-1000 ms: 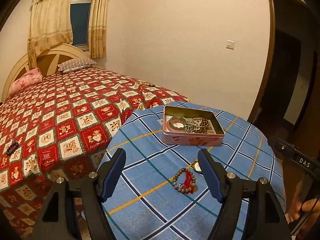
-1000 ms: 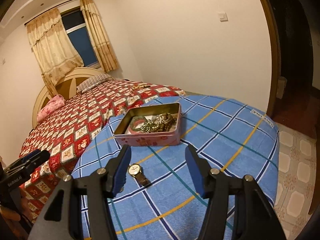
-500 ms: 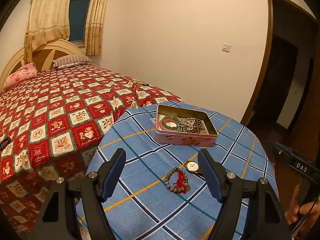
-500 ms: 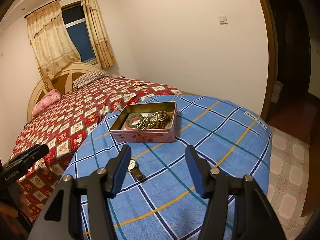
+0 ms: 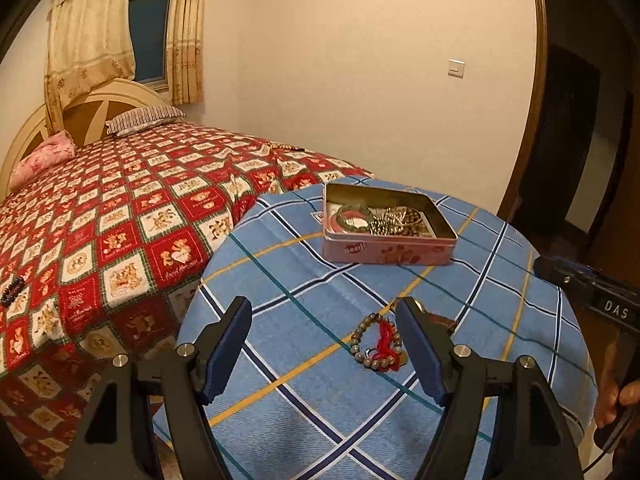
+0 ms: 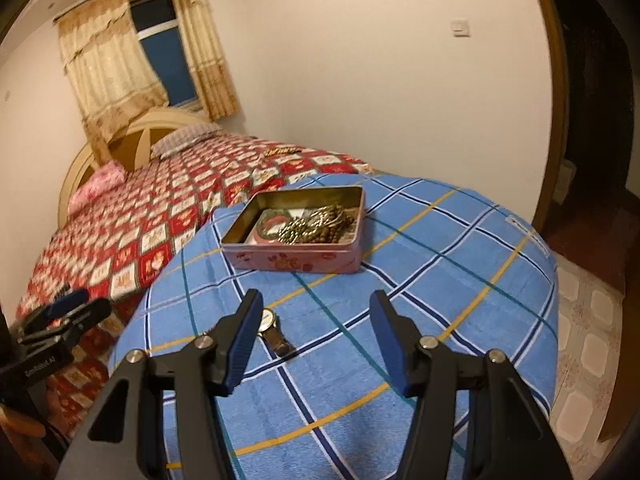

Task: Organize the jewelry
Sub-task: 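Close the right tool on the gold watch strap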

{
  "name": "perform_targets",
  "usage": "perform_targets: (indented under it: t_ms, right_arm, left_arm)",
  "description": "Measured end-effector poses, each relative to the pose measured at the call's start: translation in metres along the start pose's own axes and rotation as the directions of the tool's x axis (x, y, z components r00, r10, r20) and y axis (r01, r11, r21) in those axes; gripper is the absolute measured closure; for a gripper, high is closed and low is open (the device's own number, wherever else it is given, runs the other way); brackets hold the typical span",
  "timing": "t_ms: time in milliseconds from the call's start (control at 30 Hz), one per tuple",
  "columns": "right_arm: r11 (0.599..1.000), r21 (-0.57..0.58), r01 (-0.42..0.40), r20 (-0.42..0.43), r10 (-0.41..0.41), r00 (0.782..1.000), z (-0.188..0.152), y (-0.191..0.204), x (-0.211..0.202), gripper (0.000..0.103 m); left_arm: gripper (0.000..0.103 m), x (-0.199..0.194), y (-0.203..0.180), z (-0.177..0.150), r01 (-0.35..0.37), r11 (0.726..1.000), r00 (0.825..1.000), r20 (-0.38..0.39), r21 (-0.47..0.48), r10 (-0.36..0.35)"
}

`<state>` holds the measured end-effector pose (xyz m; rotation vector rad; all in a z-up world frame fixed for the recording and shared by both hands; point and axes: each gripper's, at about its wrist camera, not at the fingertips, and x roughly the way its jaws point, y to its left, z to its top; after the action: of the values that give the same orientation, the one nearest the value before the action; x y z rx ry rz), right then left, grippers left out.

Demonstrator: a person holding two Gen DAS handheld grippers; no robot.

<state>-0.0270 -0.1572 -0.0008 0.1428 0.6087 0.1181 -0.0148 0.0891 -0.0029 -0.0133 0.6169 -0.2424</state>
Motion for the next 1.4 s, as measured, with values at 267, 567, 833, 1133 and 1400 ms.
perform_targets:
  t_ms: [267,567,833,1133,1400]
  right_arm:
    - [0.992,-0.096,-0.086,-0.118,0.075,0.99,-0.005,0.004,0.045,0.05]
    - [0.963,-0.116,-0.243,-0.243,0.21,0.947,-0.003,-0.002,0.104,0.05]
    - [0.965,-0.108,-0.238,-0.24,0.207,0.949,0.005,-0.011,0.101,0.05]
    - [0.954,-0.219,-0.204,-0.276,0.14,0.951,-0.016,0.025,0.104,0.053]
    - [0.945,-0.233,-0.23,-0.37,0.132,0.919,-0.013,0.034,0.134,0.053]
  left_arm:
    - [0.029,0.043,0.0,-0.009,0.029,0.998,0.996,-0.082,-0.056,-0.033]
    - [0.029,0.099,-0.011,0.026,-0.028,0.999,0.99,-0.14,-0.021,0.025]
    - [0.029,0.078,-0.019,0.051,0.041,0.999,0.999,-0.021,0.0,-0.041]
    - [0.029,0.071,0.004,0.024,0.041,0.999,0.997,-0.071,0.034,-0.039]
    - [0.029,0.1,0.02,0.034,0.114,0.993,0.98,-0.161,-0.017,-0.115]
